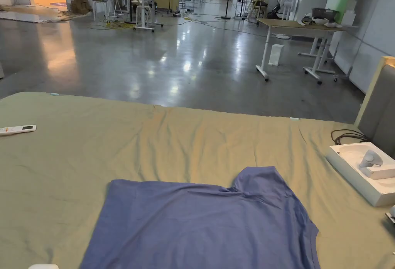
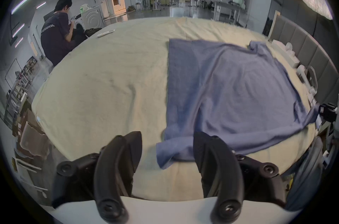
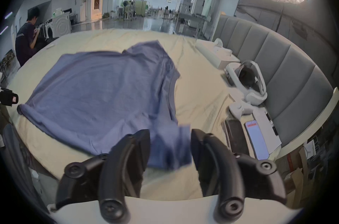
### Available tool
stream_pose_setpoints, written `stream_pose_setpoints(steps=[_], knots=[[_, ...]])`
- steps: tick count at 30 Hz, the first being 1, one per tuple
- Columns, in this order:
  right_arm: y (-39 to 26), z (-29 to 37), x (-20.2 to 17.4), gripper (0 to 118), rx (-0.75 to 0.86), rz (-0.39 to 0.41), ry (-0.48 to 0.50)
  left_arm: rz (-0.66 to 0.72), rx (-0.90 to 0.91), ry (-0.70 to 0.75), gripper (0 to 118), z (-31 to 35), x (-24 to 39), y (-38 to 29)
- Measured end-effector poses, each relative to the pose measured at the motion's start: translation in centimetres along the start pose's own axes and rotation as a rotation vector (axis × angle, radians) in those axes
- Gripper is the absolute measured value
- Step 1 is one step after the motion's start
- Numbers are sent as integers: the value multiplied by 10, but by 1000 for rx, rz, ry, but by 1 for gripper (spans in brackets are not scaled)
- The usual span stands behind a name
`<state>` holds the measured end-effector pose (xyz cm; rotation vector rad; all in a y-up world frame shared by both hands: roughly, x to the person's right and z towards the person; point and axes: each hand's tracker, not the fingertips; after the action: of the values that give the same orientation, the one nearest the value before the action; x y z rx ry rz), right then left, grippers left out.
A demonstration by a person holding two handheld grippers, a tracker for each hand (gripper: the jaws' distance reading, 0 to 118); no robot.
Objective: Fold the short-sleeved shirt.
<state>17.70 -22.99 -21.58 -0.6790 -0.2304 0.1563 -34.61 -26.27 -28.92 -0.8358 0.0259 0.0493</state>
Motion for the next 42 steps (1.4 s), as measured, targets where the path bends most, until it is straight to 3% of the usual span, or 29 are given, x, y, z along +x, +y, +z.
stream_pose_setpoints(steps=[5,14,16,17,18,20,22,29,38,40,42], knots=[[36,16,0,70,191,-47,0,5,186,-41,63,23,15,34],[99,42,-30,67,496,-130,32,-4,472,-89,61,58,62,85],[106,43,-37,49,509,-134,46,1,484,-93,49,62,72,90],[109,43,-42,28,514,-139,50,-1,488,-94,35,63,77,92],[111,43,-45,15,518,-143,51,-4,492,-99,22,64,80,94],[112,43,-50,6,524,-152,43,-8,493,-103,6,63,86,96],[111,42,-50,0,530,-162,59,-14,486,-89,1,62,89,96],[109,39,-50,0,519,-138,67,-11,413,-101,1,63,76,99],[101,23,-50,0,432,-109,112,81,-58,-50,3,-6,7,87],[98,18,-52,0,411,-104,122,80,-115,-30,11,-23,-3,82],[95,15,-54,0,394,-100,129,103,-247,-27,45,-40,-12,74]])
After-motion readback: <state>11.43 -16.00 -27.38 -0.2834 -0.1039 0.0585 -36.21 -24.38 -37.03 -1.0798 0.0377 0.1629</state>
